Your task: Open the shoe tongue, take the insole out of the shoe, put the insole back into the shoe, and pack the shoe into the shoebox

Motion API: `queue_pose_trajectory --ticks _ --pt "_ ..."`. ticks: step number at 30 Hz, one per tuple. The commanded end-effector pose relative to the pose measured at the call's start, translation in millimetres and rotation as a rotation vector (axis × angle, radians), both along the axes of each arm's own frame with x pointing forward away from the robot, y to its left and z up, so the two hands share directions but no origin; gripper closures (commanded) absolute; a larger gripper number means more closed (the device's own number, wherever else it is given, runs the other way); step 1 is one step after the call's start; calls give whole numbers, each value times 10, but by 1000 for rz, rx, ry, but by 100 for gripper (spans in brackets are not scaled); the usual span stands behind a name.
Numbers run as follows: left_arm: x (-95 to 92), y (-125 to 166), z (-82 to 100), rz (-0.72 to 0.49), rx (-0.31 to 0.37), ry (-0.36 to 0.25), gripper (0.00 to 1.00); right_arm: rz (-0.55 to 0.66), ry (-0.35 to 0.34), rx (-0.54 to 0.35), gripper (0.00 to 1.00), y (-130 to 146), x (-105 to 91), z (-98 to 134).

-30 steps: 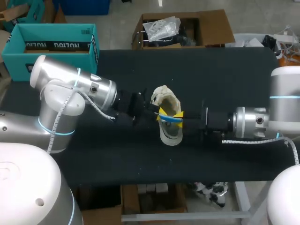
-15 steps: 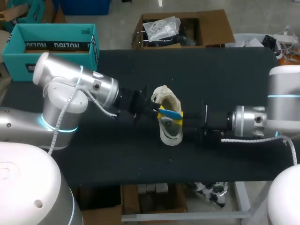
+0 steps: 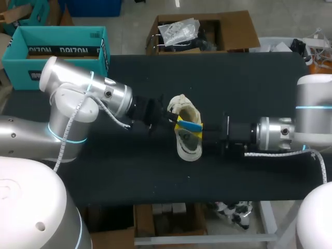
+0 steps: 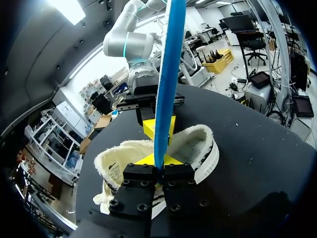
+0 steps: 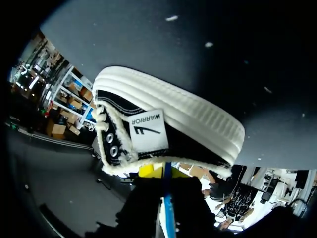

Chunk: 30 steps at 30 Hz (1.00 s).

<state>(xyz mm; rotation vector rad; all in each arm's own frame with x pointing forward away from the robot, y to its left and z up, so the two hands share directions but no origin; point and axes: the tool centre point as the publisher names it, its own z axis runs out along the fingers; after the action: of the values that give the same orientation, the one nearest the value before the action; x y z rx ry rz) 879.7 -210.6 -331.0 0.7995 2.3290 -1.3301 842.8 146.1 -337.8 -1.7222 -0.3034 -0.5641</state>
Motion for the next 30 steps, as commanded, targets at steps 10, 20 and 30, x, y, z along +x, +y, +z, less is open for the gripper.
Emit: queue_pose_trajectory --ticks 10,20,30 --pt "13 2 3 1 -3 0 100 3 1 4 100 -16 -1 -30" --pt "9 -4 -7 20 3 -4 100 -6 -59 -8 100 -24 -28 -83" --pt "98 -55 -92 28 -24 -32 100 -54 -111 -35 100 -50 1 -198"
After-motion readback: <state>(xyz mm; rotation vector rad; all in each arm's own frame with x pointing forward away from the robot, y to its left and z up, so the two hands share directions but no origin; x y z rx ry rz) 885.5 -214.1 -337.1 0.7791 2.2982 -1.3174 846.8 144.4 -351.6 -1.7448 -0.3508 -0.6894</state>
